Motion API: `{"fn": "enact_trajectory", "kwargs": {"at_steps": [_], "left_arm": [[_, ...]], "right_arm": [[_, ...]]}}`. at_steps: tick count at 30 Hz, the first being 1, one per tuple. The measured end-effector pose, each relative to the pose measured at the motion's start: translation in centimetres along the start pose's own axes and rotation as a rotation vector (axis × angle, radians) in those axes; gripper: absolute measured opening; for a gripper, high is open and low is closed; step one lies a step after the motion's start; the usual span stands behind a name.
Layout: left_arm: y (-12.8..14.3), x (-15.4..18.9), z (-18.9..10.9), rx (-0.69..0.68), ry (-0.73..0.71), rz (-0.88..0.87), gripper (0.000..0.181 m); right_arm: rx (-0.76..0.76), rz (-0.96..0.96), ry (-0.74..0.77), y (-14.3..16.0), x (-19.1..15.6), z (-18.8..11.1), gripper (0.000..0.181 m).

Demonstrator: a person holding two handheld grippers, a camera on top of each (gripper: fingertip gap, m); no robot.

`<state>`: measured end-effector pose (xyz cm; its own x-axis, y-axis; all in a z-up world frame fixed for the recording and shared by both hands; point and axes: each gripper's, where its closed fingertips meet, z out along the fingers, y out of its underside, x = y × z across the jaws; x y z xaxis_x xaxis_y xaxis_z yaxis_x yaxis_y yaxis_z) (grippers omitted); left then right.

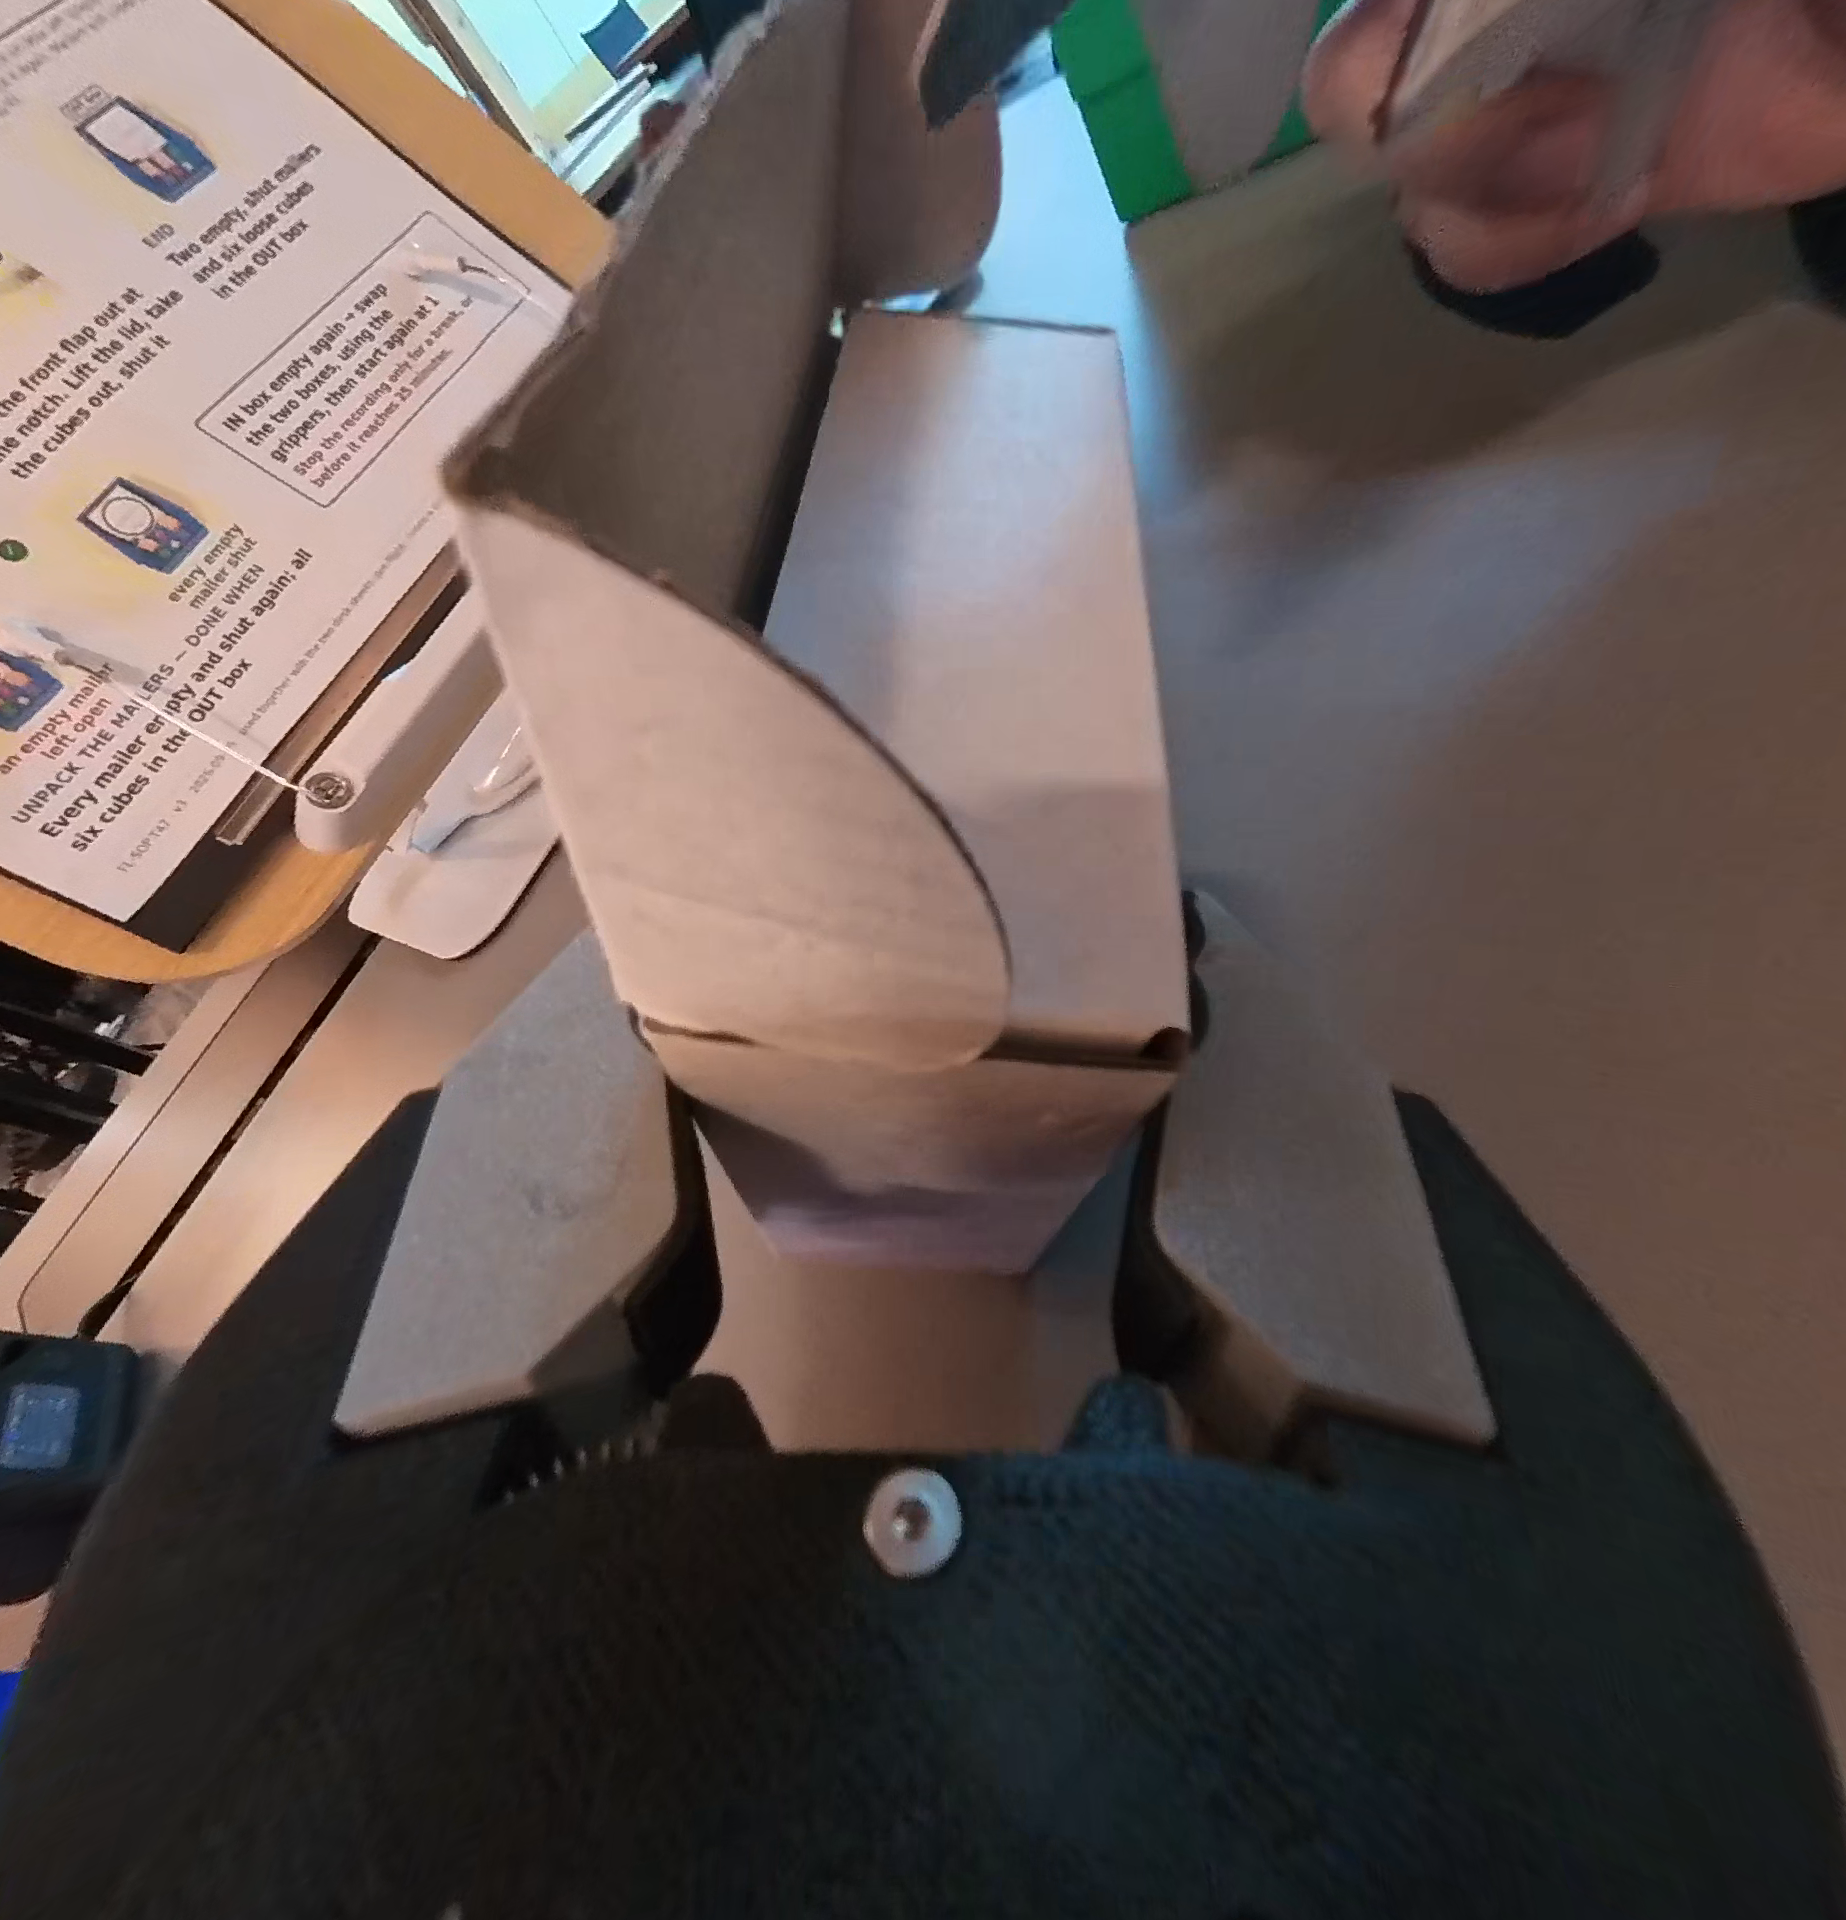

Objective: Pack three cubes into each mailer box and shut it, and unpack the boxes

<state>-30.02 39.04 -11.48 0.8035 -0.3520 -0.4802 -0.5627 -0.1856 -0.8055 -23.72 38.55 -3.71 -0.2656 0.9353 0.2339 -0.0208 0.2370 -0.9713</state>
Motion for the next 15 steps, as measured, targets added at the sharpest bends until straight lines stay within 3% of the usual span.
{"fn": "enact_trajectory", "kwargs": {"at_steps": [1, 6, 15], "left_arm": [[-0.1, 0.1, 0.0, 0.006, 0.008, -0.005, 0.095], [-1.1, 1.8, -0.4, 0.072, 0.125, -0.051, 0.096], [-1.4, 2.0, -0.5, 0.095, 0.150, -0.093, 0.096]], "right_arm": [[-0.008, -0.002, -0.002, 0.1, 0.0, 0.1, 0.059], [-0.081, -0.053, -0.008, 1.3, -0.6, 0.6, 0.057], [-0.179, -0.201, 0.063, 3.0, -0.4, 0.9, 0.054]]}}
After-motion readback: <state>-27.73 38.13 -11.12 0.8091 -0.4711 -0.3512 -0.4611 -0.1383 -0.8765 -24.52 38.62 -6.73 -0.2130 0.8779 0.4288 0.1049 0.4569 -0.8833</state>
